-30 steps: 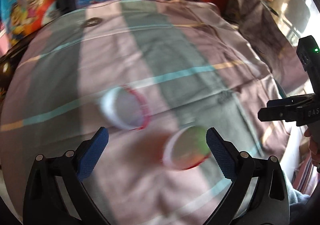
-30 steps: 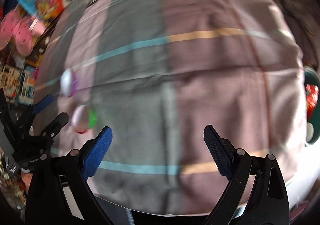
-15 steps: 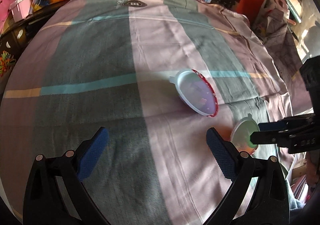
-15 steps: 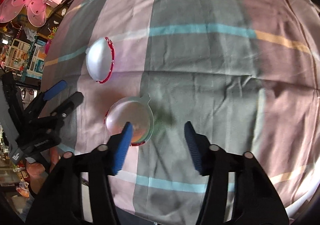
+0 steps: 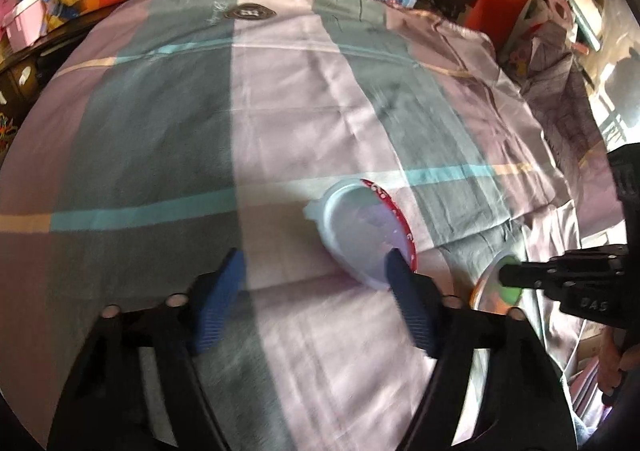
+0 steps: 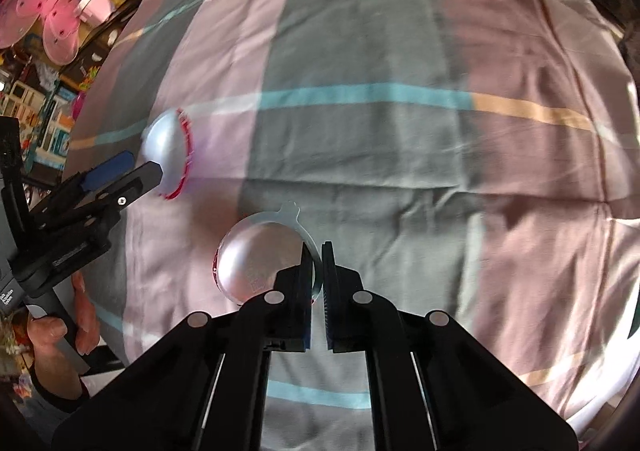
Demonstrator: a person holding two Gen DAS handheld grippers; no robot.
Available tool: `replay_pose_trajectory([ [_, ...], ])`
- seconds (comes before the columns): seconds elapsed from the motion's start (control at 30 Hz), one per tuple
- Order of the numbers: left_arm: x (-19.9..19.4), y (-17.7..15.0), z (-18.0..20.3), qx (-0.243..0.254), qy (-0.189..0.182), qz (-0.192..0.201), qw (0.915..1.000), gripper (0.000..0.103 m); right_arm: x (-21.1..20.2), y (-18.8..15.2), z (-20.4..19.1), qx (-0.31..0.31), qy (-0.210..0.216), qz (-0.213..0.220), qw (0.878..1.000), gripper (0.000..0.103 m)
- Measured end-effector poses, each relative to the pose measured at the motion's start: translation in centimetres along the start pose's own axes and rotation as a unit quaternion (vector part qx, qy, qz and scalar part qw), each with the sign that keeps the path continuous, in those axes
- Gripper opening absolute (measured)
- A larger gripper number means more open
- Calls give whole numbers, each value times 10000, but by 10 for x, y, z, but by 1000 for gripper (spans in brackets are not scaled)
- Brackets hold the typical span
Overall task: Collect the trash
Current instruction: 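Grasp a clear red-rimmed lid with the left tool while the right tool grasps the other, then carry both clear lids over the teal bucket and open both tools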
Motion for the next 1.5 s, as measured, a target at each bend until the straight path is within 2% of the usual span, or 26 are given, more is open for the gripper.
replay_pose_trajectory([
  [0.13,11,6,11,87,219,-82,9997,56,-8,0,20,159,21,102,9998,5],
  [0.2,13,8,18,154,234,-94,9996,39,-10,0,27,222,0,149,9996,5],
  [0.23,15,10,23,199,266,-108,9994,36,-11,0,31,244,7,157,9996,5],
  [0.27,16,11,25,223,321,-90,9992,28,-12,0,36,291,31,165,9994,5],
  [0.3,18,12,29,254,384,-88,9989,15,-13,0,41,333,46,176,9993,5],
  [0.4,21,16,39,281,465,-59,9985,9,-16,0,55,426,79,226,9988,5],
  [0.53,20,21,57,419,571,-30,9975,6,-23,-4,75,556,134,296,9979,5],
  [0.93,21,41,136,969,499,-46,9940,6,-52,-21,159,1132,421,719,9901,5],
  [1.13,28,54,195,1399,372,-94,9894,6,-70,-35,210,1505,494,965,9826,5],
  [1.5,53,65,336,2304,-8,-221,9728,6,-106,-86,324,2379,574,1473,9583,5],
])
Point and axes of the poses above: each gripper's, at about its wrist camera, not at the fingertips, and x roughly the way its jaws point, z to its right, y to its top, the point moved 4 cm from there along x, roughly the way its jaws point, and after that the axes turned 15 degrees about -z, right-handed, at the moved point
